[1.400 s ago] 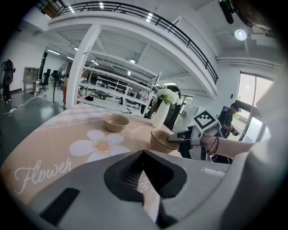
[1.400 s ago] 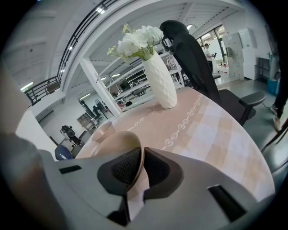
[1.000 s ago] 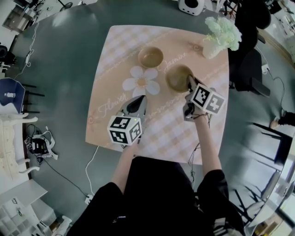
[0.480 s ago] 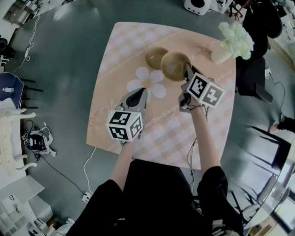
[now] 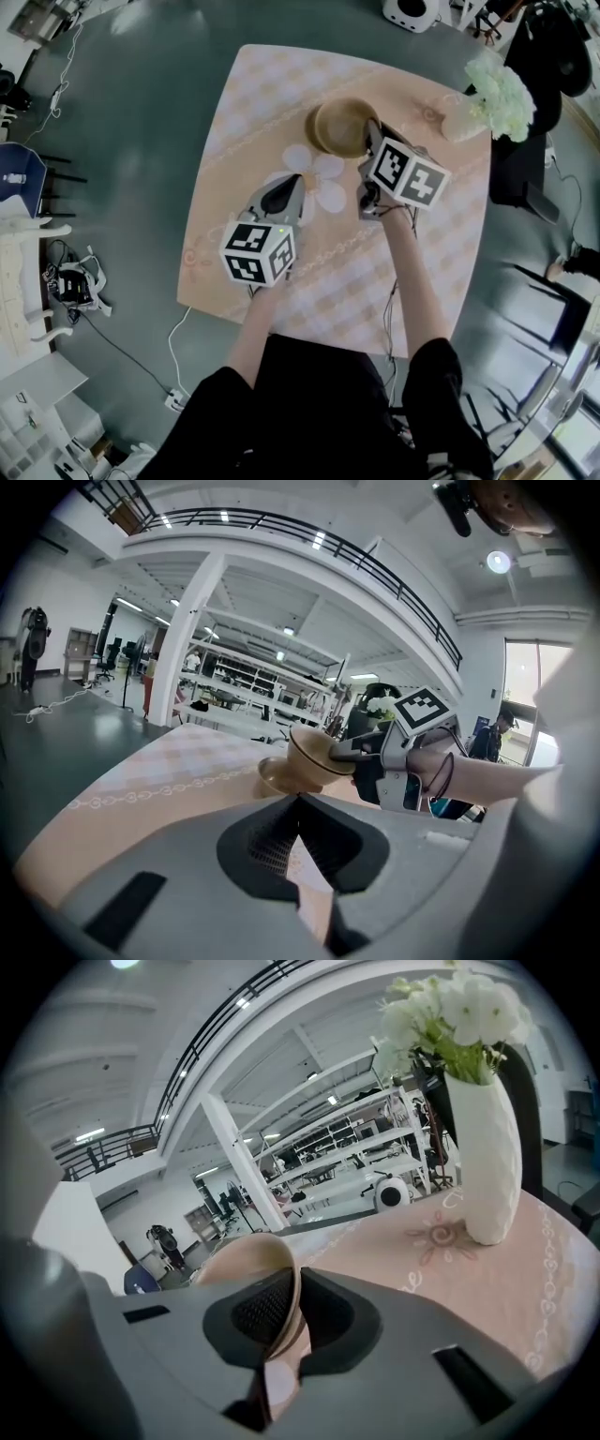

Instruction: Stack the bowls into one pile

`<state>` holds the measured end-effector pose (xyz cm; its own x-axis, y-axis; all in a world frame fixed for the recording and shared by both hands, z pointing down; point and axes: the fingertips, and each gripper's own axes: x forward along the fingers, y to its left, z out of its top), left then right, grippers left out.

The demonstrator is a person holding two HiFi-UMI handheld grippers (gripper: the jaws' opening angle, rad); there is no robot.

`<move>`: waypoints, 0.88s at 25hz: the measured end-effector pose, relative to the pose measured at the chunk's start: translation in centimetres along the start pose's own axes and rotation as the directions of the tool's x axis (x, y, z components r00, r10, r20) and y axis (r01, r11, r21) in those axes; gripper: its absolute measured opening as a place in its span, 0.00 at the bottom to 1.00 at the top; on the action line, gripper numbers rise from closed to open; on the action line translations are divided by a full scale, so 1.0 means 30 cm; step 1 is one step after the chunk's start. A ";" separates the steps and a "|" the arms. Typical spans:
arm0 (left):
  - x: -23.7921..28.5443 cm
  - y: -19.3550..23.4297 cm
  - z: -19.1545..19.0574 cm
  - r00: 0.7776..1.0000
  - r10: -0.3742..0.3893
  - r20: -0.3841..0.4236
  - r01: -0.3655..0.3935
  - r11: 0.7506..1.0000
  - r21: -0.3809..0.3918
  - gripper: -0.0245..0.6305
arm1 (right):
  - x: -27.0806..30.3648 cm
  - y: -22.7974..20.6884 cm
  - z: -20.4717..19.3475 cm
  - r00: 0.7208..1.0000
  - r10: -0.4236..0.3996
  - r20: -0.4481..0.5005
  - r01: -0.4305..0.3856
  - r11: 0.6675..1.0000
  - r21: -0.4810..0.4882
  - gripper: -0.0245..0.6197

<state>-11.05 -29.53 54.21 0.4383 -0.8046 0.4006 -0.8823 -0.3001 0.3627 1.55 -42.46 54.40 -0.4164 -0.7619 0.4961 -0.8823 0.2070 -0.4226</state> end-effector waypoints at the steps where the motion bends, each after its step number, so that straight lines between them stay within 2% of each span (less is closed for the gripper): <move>1: 0.004 0.008 0.001 1.000 0.002 -0.001 -0.002 1.000 -0.004 0.03 | 0.014 0.004 -0.001 1.000 0.001 -0.008 -0.001 1.000 -0.010 0.06; 14: 0.049 0.055 -0.026 1.000 0.014 -0.018 -0.015 0.999 -0.030 0.03 | 0.129 0.036 -0.059 0.995 0.001 -0.102 -0.016 0.989 -0.146 0.07; 22: 0.054 0.058 -0.028 1.000 0.020 -0.017 -0.020 0.999 -0.039 0.03 | 0.154 0.034 -0.072 0.993 -0.027 -0.112 0.001 0.975 -0.224 0.08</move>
<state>-11.72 -30.94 56.19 0.4237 -0.8016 0.4218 -0.8837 -0.2636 0.3867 -1.75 -44.44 57.91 -0.4143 -0.6937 0.5891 -0.9096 0.3383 -0.2413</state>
